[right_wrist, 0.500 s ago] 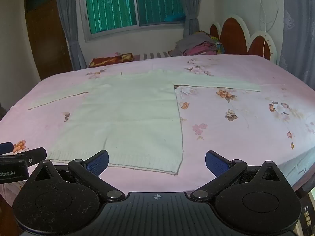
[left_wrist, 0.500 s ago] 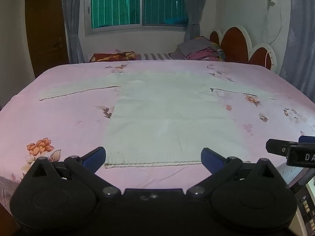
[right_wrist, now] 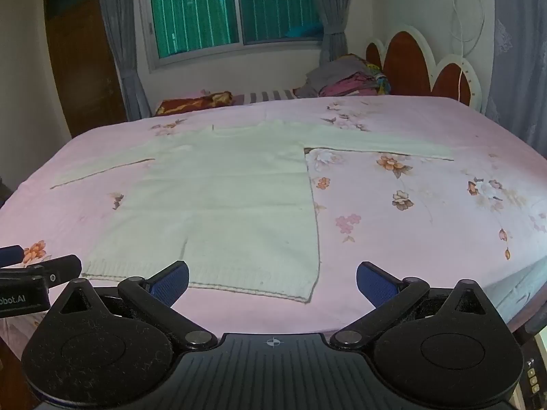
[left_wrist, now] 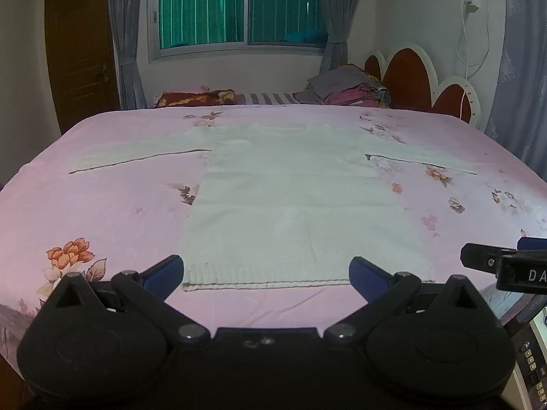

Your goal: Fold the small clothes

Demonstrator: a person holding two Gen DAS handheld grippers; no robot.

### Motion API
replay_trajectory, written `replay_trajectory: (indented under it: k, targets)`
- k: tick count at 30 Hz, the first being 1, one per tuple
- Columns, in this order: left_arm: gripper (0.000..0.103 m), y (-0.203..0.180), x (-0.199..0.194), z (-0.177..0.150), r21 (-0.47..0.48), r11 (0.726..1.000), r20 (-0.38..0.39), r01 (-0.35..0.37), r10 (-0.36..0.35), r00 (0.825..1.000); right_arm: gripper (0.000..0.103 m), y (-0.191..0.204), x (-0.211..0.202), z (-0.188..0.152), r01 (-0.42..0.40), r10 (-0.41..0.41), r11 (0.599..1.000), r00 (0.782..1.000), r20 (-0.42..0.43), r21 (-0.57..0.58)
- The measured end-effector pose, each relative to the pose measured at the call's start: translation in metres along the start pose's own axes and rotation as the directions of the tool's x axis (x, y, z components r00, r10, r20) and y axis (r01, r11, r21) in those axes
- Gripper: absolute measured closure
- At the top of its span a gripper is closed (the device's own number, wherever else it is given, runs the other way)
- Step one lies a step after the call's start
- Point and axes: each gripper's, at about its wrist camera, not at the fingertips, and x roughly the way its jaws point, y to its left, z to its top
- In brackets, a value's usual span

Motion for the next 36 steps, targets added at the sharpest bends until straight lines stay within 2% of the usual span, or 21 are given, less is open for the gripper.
replay_trajectory:
  k: [36]
  targets:
    - [0.000, 0.0018, 0.0004, 0.0038, 0.005, 1.000, -0.001, 0.004, -0.004, 1.000, 0.000, 0.0020, -0.0015, 0.0039, 0.005, -0.005, 1.000, 1.000, 0.000, -0.006]
